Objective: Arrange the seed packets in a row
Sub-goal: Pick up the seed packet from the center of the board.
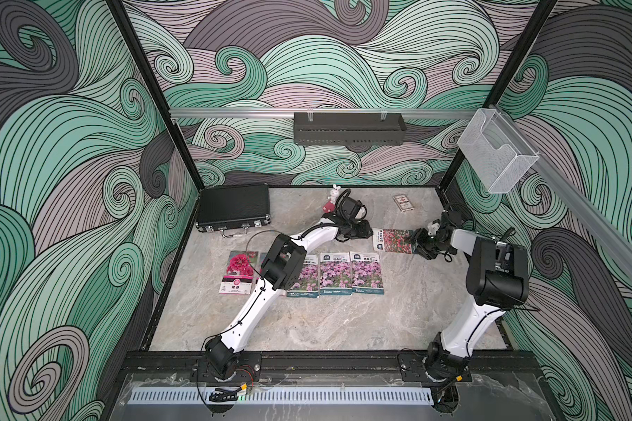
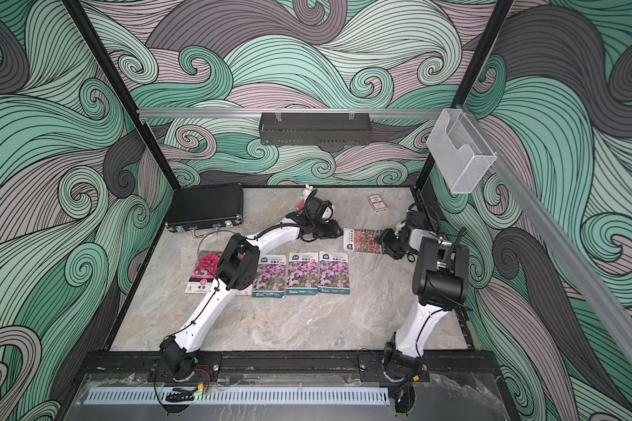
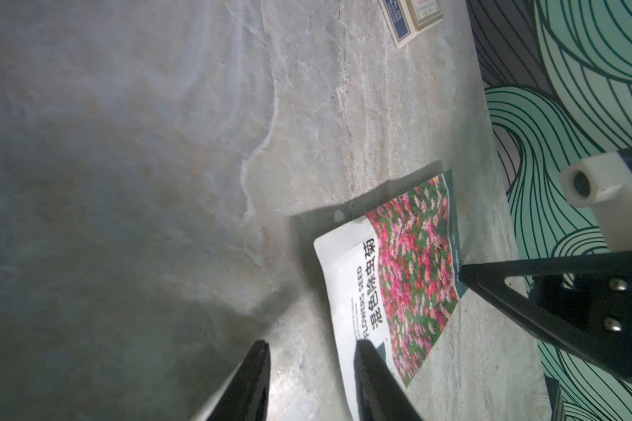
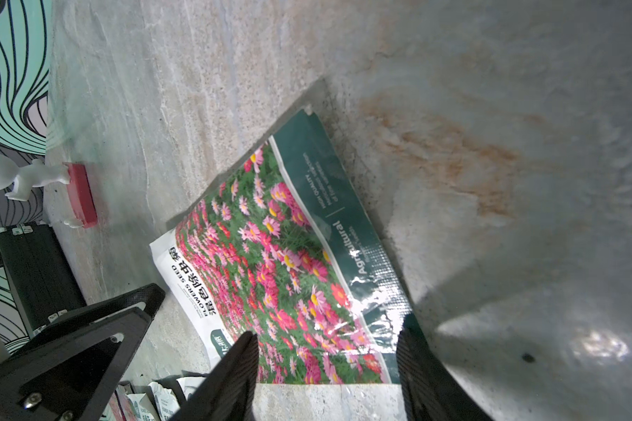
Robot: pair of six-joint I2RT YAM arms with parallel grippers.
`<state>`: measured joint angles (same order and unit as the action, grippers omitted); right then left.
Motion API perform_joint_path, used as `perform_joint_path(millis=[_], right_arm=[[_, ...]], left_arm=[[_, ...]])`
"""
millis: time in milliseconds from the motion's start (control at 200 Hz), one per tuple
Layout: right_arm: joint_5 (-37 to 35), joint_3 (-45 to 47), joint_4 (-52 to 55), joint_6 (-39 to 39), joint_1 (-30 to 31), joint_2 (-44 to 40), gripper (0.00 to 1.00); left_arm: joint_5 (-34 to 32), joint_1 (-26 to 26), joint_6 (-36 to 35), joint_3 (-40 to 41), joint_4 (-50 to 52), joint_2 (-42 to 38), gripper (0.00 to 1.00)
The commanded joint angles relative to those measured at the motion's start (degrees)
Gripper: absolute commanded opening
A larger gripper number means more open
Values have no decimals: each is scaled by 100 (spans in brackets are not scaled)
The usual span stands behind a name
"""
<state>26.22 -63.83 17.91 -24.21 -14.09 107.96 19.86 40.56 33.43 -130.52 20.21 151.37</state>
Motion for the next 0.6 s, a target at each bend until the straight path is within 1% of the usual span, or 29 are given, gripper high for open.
perform_joint_path(millis=[0,330,595], right_arm=[[-6,117,348,54,64,154,63],[-83,7,483,205,237,269,63],[-81,-41,542,259,325,331,62]], left_arm=[[108,31,-76,-200,190,249,40],[285,75,-73,-679,340,611,40],[404,110,-30,-756,275,692,40]])
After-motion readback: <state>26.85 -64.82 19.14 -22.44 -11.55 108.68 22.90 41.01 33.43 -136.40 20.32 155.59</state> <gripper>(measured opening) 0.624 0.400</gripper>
